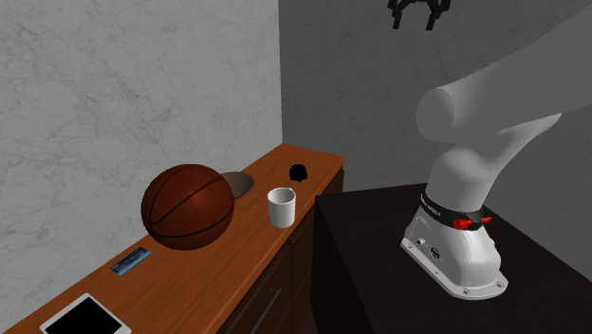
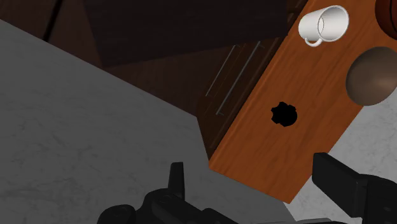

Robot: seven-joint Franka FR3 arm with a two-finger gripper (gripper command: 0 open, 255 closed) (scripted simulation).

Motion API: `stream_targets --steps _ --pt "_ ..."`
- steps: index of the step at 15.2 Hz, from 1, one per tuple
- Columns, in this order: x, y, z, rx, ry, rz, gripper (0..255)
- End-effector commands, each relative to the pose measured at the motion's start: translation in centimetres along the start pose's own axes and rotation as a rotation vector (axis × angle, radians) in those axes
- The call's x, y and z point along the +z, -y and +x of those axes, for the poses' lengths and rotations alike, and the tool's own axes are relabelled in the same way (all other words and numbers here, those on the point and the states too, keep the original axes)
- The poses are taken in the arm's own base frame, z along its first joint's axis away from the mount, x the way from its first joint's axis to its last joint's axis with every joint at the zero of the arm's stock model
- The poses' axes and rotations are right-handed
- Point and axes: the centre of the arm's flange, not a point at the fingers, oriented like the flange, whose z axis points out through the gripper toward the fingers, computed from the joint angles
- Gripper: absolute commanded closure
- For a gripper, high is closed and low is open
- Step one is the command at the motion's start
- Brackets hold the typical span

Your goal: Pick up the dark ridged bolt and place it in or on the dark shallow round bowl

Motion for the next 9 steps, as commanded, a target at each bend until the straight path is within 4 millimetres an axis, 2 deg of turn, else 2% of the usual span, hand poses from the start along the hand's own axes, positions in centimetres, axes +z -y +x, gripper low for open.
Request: stream_targets --steps 1,9 --pt "0.0 0.0 0.0 0.0 0.0 0.0 0" --pt "9.0 5.1 2.7 -0.016 0.014 -0.006 0"
